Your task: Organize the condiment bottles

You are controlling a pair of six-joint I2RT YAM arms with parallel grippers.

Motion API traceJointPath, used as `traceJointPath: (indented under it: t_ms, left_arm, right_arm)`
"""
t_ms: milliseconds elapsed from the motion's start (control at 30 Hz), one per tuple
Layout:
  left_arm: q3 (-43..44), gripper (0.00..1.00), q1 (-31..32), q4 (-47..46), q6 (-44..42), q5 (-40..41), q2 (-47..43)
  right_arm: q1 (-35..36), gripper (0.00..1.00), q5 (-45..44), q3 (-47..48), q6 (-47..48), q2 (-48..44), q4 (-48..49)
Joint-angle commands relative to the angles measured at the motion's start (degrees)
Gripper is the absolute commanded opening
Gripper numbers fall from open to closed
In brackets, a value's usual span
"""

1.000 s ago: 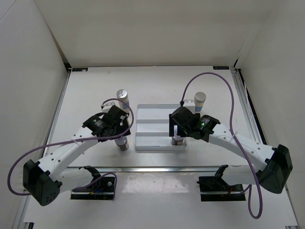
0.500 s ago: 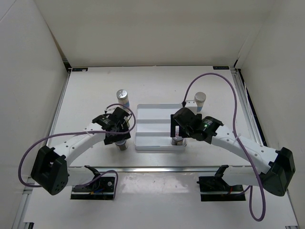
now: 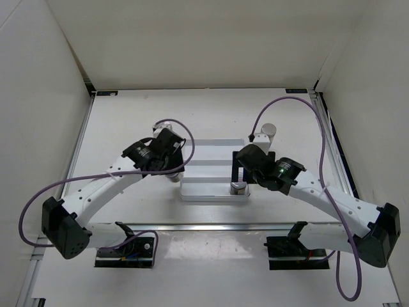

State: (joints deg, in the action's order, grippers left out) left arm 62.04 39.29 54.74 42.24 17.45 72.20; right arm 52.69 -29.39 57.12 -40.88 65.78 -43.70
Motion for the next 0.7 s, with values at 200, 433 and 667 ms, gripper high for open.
traceJointPath:
  t_ms: [200,433,667]
  left_arm:
    - [10.9,0.44,9.1,-3.8,-1.5,2.6,8.5]
    - [8.9,0.44,9.8,-7.5,-1.5,-0.6,14.7]
    - [7.7,0.69,9.8,-7.5,-0.2,-3.0,18.1]
  right_arm:
    - [0.3,1.00,-5.0,-1.0,-2.2,-3.2,-3.0]
    - [-0.2,1.00,-8.3,-1.0,-2.2,-6.3,-5.9]
    - [-2.4,1.00,-10.3,-0.3,-2.2,-6.8,-7.1]
